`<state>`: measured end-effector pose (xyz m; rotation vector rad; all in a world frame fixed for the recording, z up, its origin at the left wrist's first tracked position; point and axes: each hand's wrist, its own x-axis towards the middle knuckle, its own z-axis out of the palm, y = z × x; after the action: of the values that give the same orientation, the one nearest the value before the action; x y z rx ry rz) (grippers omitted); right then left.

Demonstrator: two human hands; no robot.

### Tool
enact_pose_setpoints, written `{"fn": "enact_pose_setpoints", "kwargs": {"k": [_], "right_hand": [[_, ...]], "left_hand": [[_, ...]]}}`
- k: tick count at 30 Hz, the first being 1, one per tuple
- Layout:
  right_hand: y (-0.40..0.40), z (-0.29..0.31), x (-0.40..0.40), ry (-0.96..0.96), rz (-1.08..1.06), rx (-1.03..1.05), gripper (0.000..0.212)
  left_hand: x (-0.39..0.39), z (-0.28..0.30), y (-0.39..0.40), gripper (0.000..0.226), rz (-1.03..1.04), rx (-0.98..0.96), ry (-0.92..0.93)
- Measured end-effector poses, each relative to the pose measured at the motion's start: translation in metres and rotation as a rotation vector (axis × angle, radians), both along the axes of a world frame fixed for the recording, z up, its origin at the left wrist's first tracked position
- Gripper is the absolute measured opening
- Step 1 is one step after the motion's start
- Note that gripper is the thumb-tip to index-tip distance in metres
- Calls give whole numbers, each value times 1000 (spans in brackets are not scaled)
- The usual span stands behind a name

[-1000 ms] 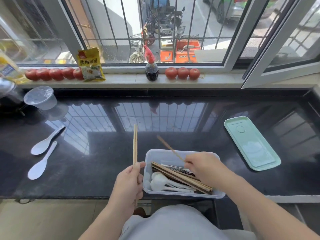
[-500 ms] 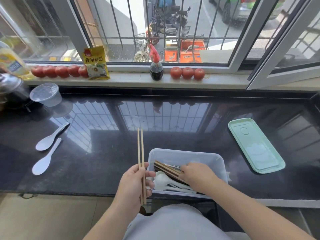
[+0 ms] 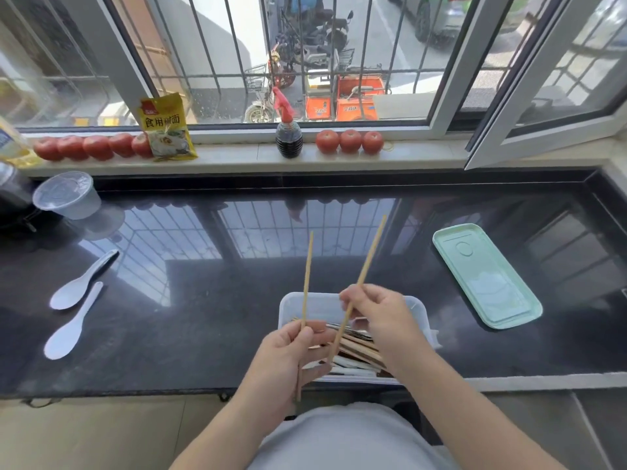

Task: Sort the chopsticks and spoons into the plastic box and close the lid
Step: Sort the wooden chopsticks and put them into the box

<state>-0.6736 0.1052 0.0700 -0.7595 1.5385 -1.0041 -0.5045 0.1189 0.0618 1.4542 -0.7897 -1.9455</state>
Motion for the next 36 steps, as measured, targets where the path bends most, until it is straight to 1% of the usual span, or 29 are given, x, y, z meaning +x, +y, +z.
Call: {"fn": "enact_pose_setpoints", "kwargs": {"k": [1, 2, 3, 4, 6, 7, 8, 9, 11, 13, 14, 17, 19, 21, 22, 24, 26, 27, 29, 30, 31, 33, 35, 36], "right_hand": [[-2, 1, -14, 86, -70, -52, 24], [-3, 1, -28, 224, -84, -112, 23], [-3, 0, -41, 403, -20, -171, 22], [-4, -4, -49, 600, 131, -198, 20], [-8, -20, -51, 979, 602, -72, 21], [-9, -31, -46, 1117, 815, 12, 22], [-8, -45, -39, 1217, 957, 73, 21], [-7, -59, -32, 1283, 1025, 99, 21], [-11, -87, -24, 1344, 1015, 126, 20], [-16, -102, -19, 1355, 979, 135, 13], [-19, -105, -19, 1339, 979, 137, 14], [-19, -106, -24, 1280, 968, 99, 26], [-13, -100, -31, 1208, 901, 86, 34], [-7, -90, -35, 1103, 789, 108, 32], [-4, -82, -35, 1022, 720, 104, 30], [6, -58, -27, 713, 575, 60, 25], [19, -28, -8, 354, 552, 22, 17], [25, -17, 3, 247, 575, -32, 20], [34, -10, 18, 232, 596, -155, 32], [35, -13, 21, 260, 564, -167, 34], [33, -16, 21, 249, 505, -162, 34], [29, -27, 6, 291, 480, -128, 29], [24, -38, -20, 496, 533, -50, 24], [24, -42, -36, 645, 586, 21, 22]], "left_hand": [[4, -3, -1, 28, 73, 22, -25], [8, -6, -2, 28, 142, 41, -42], [13, -9, -3, 26, 202, 53, -50], [17, -11, -4, 23, 252, 62, -48], [21, -14, -4, 16, 318, 80, -36], [22, -15, -4, 14, 327, 86, -33], [21, -14, -4, 12, 323, 90, -28], [18, -12, -3, 11, 305, 93, -21], [14, -8, 0, 10, 265, 95, -4], [14, -5, 5, 8, 222, 98, 1], [13, -4, 7, 8, 205, 104, 4], [13, -3, 11, 4, 164, 127, 2], [14, -3, 12, 7, 151, 125, -3], [14, -4, 13, 14, 139, 111, 2], [14, -5, 13, 17, 135, 105, 15], [12, -8, 12, 20, 142, 99, 61], [9, -10, 9, 25, 138, 83, 128], [6, -10, 8, 28, 121, 71, 165], [0, -9, 5, 32, 83, 56, 213], [-2, -8, 4, 32, 65, 48, 208], [-3, -8, 3, 31, 42, 34, 175], [-5, -10, 2, 28, -11, -9, 52], [-4, -11, 3, 25, 7, -7, -67], [-2, -11, 3, 23, 41, 9, -111]]}}
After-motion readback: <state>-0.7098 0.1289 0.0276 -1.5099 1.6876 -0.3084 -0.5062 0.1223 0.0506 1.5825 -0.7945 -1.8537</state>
